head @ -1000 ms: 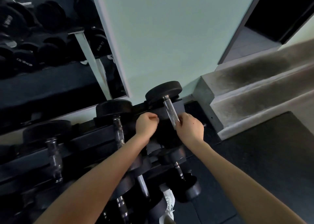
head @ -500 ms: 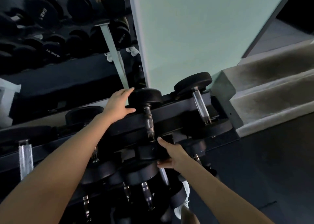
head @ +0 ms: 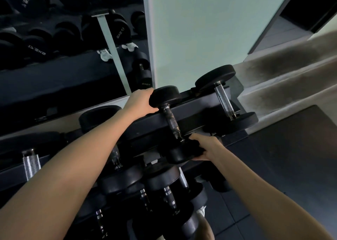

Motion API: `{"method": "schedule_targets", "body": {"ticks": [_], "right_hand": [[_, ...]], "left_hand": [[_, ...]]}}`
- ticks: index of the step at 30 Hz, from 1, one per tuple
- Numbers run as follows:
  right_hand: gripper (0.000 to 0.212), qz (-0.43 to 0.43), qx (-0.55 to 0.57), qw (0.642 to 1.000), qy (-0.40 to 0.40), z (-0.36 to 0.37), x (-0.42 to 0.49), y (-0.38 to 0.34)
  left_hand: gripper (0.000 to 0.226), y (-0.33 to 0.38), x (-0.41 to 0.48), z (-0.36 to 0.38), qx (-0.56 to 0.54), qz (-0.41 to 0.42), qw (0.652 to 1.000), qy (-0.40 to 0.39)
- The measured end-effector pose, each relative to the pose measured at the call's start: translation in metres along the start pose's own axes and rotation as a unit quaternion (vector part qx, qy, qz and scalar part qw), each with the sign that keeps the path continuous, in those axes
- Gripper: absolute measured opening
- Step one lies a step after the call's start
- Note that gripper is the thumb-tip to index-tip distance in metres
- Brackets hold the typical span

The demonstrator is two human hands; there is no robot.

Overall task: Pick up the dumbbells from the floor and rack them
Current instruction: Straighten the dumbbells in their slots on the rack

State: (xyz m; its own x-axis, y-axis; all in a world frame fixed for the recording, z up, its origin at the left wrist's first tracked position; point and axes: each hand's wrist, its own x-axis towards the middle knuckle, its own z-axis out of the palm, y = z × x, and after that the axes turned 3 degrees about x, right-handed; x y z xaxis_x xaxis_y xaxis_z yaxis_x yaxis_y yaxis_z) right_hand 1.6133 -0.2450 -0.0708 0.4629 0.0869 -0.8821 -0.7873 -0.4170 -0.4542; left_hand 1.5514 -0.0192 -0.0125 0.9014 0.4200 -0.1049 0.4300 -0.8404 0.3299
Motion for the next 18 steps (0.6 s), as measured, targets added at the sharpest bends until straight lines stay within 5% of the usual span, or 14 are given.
{"method": "schedule_targets", "body": {"ticks": [10, 13, 15, 18], "right_hand": [[0.038, -0.015, -0.019, 1.000, -0.007, -0.005, -0.018, 0.000], [0.057, -0.024, -0.062, 0.998, -0.022, -0.010, -0.028, 0.006], [0.069, -0.087, -0.149, 0.984, 0.048, -0.014, -0.038, 0.015], [0.055, -0.249, -0.316, 0.886, 0.233, -0.018, -0.061, 0.038]], "left_hand": [[0.073, -0.004, -0.007, 0.005, -0.006, -0.004, 1.000, -0.025], [0.084, -0.007, -0.019, -0.007, -0.056, -0.012, 0.998, -0.037], [0.071, -0.017, -0.036, -0.025, -0.102, -0.032, 0.994, 0.018], [0.045, -0.050, -0.074, -0.054, -0.126, -0.068, 0.982, 0.126]]}}
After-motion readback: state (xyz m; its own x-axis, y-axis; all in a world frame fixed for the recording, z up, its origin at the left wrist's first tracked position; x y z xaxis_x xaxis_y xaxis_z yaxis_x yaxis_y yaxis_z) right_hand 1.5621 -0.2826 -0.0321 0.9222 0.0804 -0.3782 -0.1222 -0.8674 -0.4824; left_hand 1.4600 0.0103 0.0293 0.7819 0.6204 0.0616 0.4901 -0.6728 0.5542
